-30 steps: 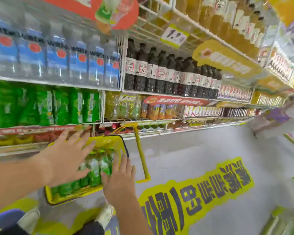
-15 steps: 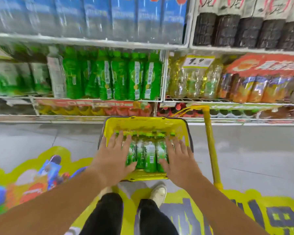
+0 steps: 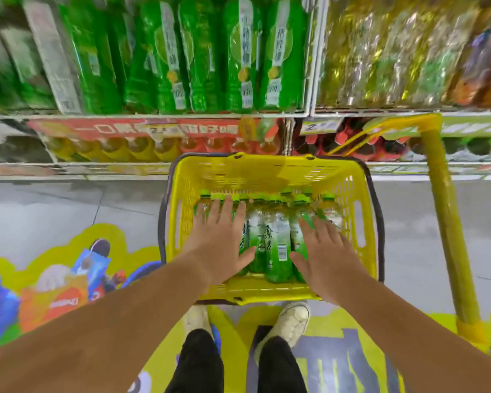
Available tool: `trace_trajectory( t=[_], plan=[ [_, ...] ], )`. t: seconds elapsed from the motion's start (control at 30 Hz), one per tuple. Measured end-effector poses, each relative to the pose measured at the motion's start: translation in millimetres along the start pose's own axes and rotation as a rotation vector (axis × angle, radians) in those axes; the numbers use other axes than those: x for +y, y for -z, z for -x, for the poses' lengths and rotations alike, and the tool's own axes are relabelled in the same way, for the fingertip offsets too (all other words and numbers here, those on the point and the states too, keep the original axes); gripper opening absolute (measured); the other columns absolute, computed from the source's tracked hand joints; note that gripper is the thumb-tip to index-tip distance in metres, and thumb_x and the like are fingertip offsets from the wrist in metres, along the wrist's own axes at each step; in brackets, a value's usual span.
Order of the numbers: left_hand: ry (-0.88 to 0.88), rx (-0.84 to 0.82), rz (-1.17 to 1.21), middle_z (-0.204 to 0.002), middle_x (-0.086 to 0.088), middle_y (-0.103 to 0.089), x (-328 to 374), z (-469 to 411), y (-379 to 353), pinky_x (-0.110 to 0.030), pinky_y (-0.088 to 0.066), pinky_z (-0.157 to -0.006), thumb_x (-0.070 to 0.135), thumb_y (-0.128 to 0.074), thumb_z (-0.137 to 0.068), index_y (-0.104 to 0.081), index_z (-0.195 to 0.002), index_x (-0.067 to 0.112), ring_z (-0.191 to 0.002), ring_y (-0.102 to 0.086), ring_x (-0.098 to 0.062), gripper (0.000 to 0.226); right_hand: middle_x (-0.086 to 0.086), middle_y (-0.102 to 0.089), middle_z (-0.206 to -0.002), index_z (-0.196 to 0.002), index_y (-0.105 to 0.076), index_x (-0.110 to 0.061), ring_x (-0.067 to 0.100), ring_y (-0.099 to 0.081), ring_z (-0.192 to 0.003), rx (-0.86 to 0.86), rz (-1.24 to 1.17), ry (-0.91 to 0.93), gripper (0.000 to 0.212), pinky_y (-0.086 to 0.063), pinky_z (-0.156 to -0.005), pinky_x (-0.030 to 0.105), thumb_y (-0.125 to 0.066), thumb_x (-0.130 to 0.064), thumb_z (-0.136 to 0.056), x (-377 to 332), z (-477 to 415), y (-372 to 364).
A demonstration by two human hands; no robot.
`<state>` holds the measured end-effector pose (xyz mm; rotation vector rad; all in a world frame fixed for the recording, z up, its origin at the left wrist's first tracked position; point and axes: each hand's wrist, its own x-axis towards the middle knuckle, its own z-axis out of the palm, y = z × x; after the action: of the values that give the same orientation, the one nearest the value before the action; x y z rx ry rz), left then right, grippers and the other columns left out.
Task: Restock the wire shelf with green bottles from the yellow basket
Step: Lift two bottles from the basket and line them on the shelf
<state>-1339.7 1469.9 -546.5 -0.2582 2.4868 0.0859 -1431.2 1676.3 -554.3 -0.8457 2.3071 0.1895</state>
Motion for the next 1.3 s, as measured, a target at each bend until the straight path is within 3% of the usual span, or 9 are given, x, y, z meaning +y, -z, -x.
trace_trajectory(
  t=[0.2, 0.3, 0.43, 0.53, 0.67, 0.77, 0.9, 1.1, 1.3],
  plan=[
    [0.07, 0.011, 0.025, -0.168, -0.018, 0.002, -4, -30, -47, -0.057, -0.016, -0.122, 0.071, -0.027, -0.095, 0.008, -0.159, 0.013, -0.154, -0.003, -0.037, 0.092, 0.008, 0.009, -0.165, -0.156, 0.01, -0.023, 0.03, -0.001, -0.151, 0.006, -0.082, -0.026, 0.073, -0.01, -0.12, 0.045, -0.021, -0.058, -0.1, 7, -29, -42],
    [0.12, 0.05, 0.042, -0.166, -0.019, -0.003, 0, -34, -57, -0.053, -0.019, -0.123, 0.067, -0.033, -0.096, -0.001, -0.159, 0.01, -0.153, -0.006, -0.039, 0.091, 0.011, -0.006, -0.163, -0.156, 0.005, -0.019, 0.033, -0.015, -0.148, 0.041, -0.144, -0.084, 0.074, -0.023, -0.117, 0.045, -0.027, -0.056, -0.1, 14, -36, -60],
    [0.04, 0.165, 0.041, -0.147, -0.018, -0.033, 32, -39, -59, -0.049, -0.032, -0.114, 0.061, -0.036, -0.097, -0.029, -0.149, 0.007, -0.136, -0.033, -0.036, 0.075, 0.013, -0.013, -0.161, -0.154, 0.01, -0.016, 0.034, -0.026, -0.145, 0.053, -0.343, -0.151, 0.083, -0.034, -0.113, 0.044, -0.041, -0.05, -0.099, 18, -45, -75],
    [0.077, 0.05, 0.552, -0.142, -0.012, -0.043, 65, -49, -66, -0.038, -0.046, -0.102, 0.054, -0.046, -0.1, -0.027, -0.151, 0.009, -0.126, -0.048, -0.027, 0.07, 0.011, -0.026, -0.159, -0.153, 0.012, -0.024, 0.033, -0.041, -0.136, 0.056, -0.503, -0.17, 0.091, -0.043, -0.103, 0.044, -0.057, -0.041, -0.096, 19, -50, -80],
    [0.37, -0.177, 1.184, -0.105, -0.002, -0.06, 88, -61, -68, -0.019, -0.042, -0.048, 0.049, -0.058, -0.098, -0.03, -0.15, 0.012, -0.069, -0.06, -0.009, 0.07, 0.017, -0.059, -0.128, -0.152, 0.004, -0.027, 0.03, -0.065, -0.101, 0.071, -0.634, -0.204, 0.098, -0.051, -0.075, 0.034, -0.071, -0.03, -0.089, 24, -60, -86],
    [0.466, -0.153, 1.257, -0.079, 0.003, -0.053, 90, -66, -68, -0.022, -0.04, -0.053, 0.041, -0.064, -0.095, -0.052, -0.09, 0.018, -0.065, -0.053, -0.012, 0.027, 0.014, -0.062, -0.114, -0.151, -0.003, -0.023, 0.027, -0.064, -0.093, 0.059, -0.701, -0.217, 0.101, -0.047, -0.068, 0.029, -0.078, -0.026, -0.083, 28, -68, -87],
    [0.49, -0.263, 1.23, -0.051, 0.004, -0.032, 87, -71, -54, -0.024, -0.031, -0.051, 0.031, -0.07, -0.084, -0.033, -0.062, 0.019, -0.046, -0.032, -0.014, 0.045, 0.006, -0.063, -0.103, -0.141, -0.027, -0.013, 0.016, -0.063, -0.073, -0.016, -0.8, -0.3, 0.087, -0.047, -0.052, 0.023, -0.084, -0.016, -0.075, 30, -75, -76],
    [0.463, -0.265, 1.23, -0.052, 0.004, -0.031, 84, -72, -51, -0.027, -0.029, -0.05, 0.03, -0.071, -0.076, -0.042, -0.073, 0.015, -0.047, -0.03, -0.012, 0.033, 0.005, -0.066, -0.091, -0.113, -0.053, -0.014, 0.018, -0.064, -0.07, -0.035, -0.913, -0.393, 0.062, -0.046, -0.048, 0.024, -0.086, -0.026, -0.062, 27, -83, -75],
    [0.45, -0.166, 1.253, -0.08, -0.002, -0.051, 66, -58, -54, -0.03, -0.039, -0.054, 0.035, -0.077, -0.076, -0.05, -0.108, 0.013, -0.063, -0.047, -0.015, 0.047, 0.003, -0.062, -0.07, -0.102, -0.058, -0.012, 0.012, -0.055, -0.048, 0.018, -1.118, -0.408, 0.038, -0.042, -0.041, 0.022, -0.079, -0.009, -0.07, 29, -62, -70]
  ],
)
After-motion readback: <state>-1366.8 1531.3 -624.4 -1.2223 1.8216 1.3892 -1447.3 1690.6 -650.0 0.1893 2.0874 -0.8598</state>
